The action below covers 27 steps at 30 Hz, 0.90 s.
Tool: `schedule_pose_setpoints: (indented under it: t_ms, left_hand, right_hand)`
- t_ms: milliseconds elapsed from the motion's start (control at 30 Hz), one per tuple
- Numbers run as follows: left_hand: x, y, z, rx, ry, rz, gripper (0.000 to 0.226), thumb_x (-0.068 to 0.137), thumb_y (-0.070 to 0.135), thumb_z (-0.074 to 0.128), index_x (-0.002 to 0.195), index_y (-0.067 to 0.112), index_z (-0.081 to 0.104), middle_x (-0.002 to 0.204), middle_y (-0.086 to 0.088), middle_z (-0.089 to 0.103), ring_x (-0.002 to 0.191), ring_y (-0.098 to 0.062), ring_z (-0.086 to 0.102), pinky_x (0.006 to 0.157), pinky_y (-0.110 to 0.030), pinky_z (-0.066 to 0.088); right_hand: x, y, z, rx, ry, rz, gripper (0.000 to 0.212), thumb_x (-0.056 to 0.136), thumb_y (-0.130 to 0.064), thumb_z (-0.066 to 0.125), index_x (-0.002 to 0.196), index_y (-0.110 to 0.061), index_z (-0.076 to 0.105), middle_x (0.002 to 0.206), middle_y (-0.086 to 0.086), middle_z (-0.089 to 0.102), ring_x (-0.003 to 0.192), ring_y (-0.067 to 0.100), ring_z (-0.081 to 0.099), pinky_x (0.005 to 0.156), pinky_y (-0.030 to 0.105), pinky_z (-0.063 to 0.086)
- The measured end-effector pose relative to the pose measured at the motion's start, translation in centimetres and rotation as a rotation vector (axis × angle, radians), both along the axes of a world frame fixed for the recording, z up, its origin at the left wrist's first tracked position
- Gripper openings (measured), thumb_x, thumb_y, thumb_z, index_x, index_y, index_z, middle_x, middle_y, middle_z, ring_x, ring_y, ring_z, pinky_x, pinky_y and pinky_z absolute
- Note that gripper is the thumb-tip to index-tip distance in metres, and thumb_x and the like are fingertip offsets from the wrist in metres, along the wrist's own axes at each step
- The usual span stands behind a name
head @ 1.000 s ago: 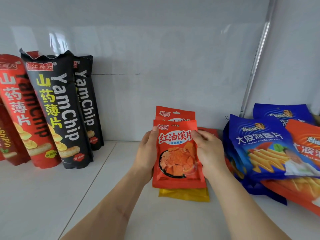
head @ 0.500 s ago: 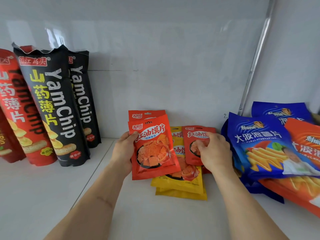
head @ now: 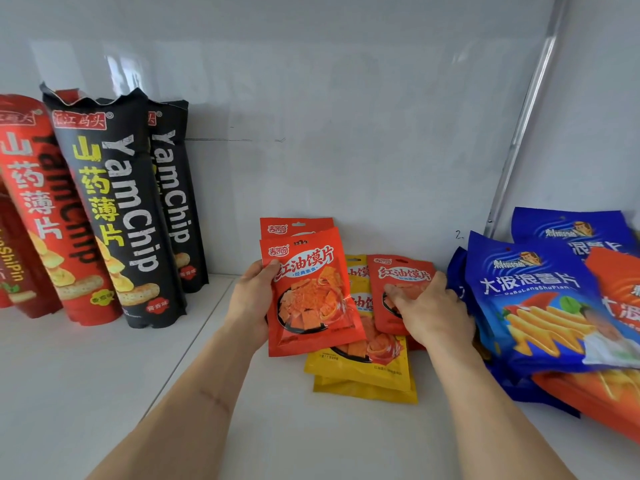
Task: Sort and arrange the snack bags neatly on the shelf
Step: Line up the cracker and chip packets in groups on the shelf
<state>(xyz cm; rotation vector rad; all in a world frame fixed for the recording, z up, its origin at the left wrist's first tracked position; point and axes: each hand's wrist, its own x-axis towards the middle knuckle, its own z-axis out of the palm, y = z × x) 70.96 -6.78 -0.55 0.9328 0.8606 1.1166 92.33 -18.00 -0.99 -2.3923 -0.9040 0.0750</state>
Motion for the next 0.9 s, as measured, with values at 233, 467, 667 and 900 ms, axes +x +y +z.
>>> schedule_pose_setpoints:
  t_ms: [233,467,667,900]
  left_hand:
    - [0.0,-0.1,0.1,0.003,-0.006,0.017,0.014,0.100,0.028,0.059,0.109,0.019,0.066,0.096,-0.008,0.078,0.090,-0.032,0.075,0.087,-0.056,0.058]
    - [0.0,0.0,-0.1,0.020,0.010,0.096,0.015,0.101,0.031,0.057,0.109,0.022,0.066,0.097,-0.005,0.078,0.086,-0.028,0.076,0.078,-0.047,0.062]
    - [-0.1,0.1,0.1,0.027,0.002,0.149,0.012,0.101,0.034,0.057,0.104,0.027,0.066,0.092,0.001,0.078,0.085,-0.025,0.076,0.084,-0.054,0.060]
    - [0.3,-0.7,0.9,-0.002,-0.111,0.066,0.016,0.101,0.030,0.057,0.108,0.019,0.066,0.098,-0.009,0.078,0.094,-0.034,0.074,0.089,-0.055,0.057]
  right_hand:
    - [0.1,-0.2,-0.4,0.212,-0.127,-0.027,0.084,0.085,-0.059,0.064,0.146,-0.013,0.030,0.130,0.019,0.050,0.123,0.037,0.048,0.097,0.045,0.042]
    - [0.2,-0.1,0.9,0.453,-0.087,0.080,0.073,0.091,-0.052,0.061,0.150,-0.021,0.032,0.128,0.012,0.052,0.116,0.031,0.056,0.082,0.039,0.051]
    - [-0.6,-0.9,3.2,0.765,0.139,0.165,0.063,0.087,-0.051,0.067,0.142,-0.033,0.043,0.123,-0.008,0.057,0.115,0.013,0.057,0.085,0.022,0.044]
    - [-5.8,-0.1,3.1,0.523,0.189,0.502,0.067,0.084,-0.043,0.073,0.143,-0.028,0.046,0.126,-0.014,0.058,0.114,0.003,0.055,0.089,0.016,0.039]
